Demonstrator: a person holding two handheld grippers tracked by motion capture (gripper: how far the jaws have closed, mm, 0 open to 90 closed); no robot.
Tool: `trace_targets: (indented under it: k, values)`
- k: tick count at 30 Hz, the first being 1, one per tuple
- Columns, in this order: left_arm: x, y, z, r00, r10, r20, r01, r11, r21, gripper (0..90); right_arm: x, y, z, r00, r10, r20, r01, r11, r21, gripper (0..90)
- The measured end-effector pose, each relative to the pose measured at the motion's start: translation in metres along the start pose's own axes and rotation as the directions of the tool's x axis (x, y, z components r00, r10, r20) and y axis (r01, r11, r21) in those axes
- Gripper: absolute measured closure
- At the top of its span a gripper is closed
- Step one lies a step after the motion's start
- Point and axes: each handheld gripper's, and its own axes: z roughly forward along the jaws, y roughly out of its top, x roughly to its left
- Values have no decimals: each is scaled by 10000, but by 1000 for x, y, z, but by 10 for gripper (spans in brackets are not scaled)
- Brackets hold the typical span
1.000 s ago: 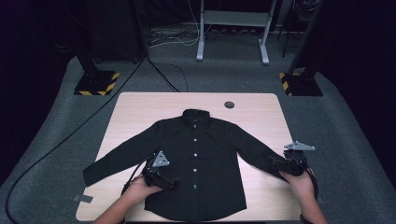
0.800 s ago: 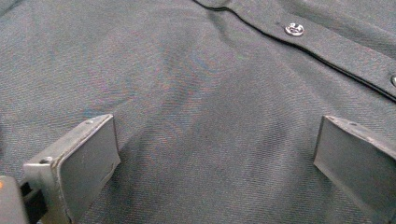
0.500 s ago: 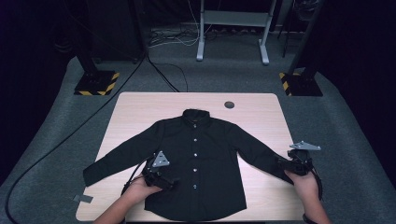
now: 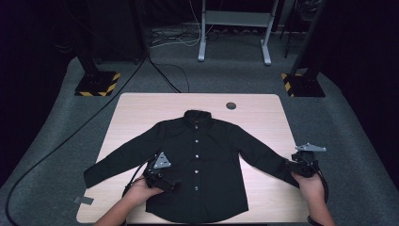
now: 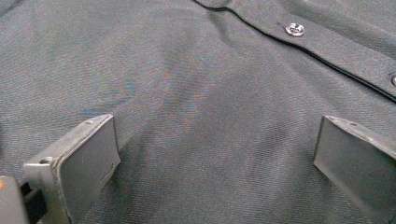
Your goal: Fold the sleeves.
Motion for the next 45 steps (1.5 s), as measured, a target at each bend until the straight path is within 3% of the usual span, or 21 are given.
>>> trace_targets:
  k: [20,37,45]
  values:
    - [0,0,0,10000,-24,-13,24,10000,-13,0,-12,-9,2,9997,13,-235,2,9980,629,688]
    - [0,0,0,10000,-24,-22,24,10000,-11,0,-20,-13,7,9993,176,-322,-149,9966,813,691]
    - [0,0,0,10000,-28,-21,27,10000,-12,0,-21,-13,8,9980,299,-565,-252,9963,827,758]
